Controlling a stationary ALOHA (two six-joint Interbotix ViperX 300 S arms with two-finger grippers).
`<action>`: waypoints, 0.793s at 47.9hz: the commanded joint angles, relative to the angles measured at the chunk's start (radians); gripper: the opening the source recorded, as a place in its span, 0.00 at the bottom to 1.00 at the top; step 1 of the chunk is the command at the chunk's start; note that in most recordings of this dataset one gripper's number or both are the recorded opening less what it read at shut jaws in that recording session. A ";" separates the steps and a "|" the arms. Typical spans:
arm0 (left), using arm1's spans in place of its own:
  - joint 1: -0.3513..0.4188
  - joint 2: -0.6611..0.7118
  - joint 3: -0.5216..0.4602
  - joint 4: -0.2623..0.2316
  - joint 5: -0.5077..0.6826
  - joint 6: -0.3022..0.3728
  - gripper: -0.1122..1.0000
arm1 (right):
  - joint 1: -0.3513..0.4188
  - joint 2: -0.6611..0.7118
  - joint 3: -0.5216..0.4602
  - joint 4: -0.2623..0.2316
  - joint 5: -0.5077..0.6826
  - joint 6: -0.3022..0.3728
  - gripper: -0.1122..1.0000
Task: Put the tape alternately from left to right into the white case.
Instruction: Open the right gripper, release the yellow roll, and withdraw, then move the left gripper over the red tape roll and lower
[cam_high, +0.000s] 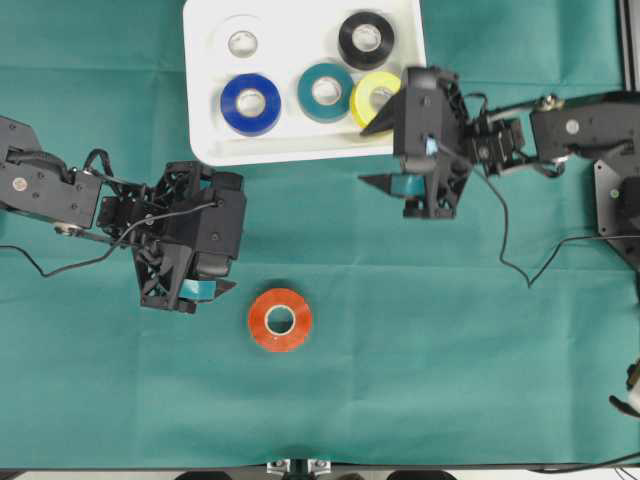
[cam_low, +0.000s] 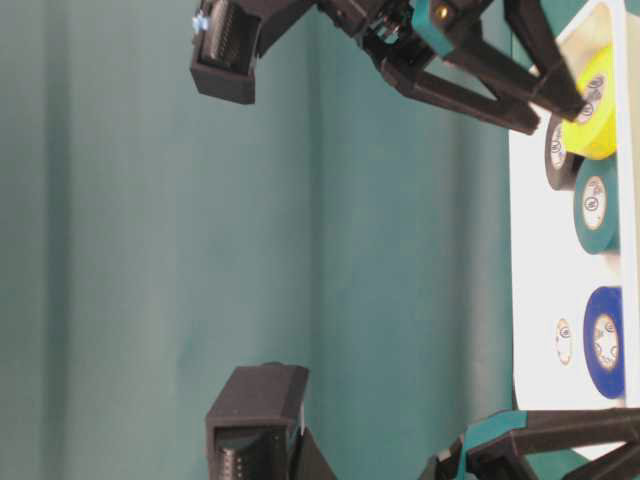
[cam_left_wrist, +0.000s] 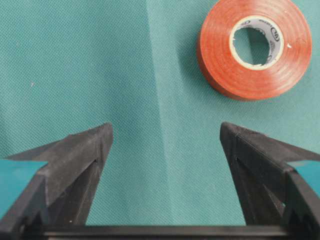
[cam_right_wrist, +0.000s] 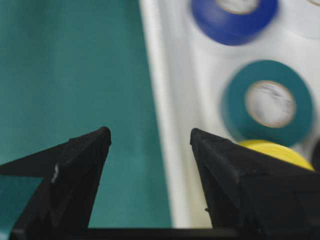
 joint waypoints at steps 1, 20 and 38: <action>-0.003 -0.012 -0.015 -0.002 -0.005 0.000 0.53 | 0.031 -0.020 -0.009 0.003 -0.005 0.006 0.75; -0.003 -0.012 -0.015 -0.002 -0.005 0.000 0.53 | 0.104 -0.018 0.023 0.005 -0.002 0.094 0.75; -0.023 -0.011 -0.043 -0.003 -0.005 -0.075 0.53 | 0.109 -0.018 0.041 0.005 -0.002 0.103 0.75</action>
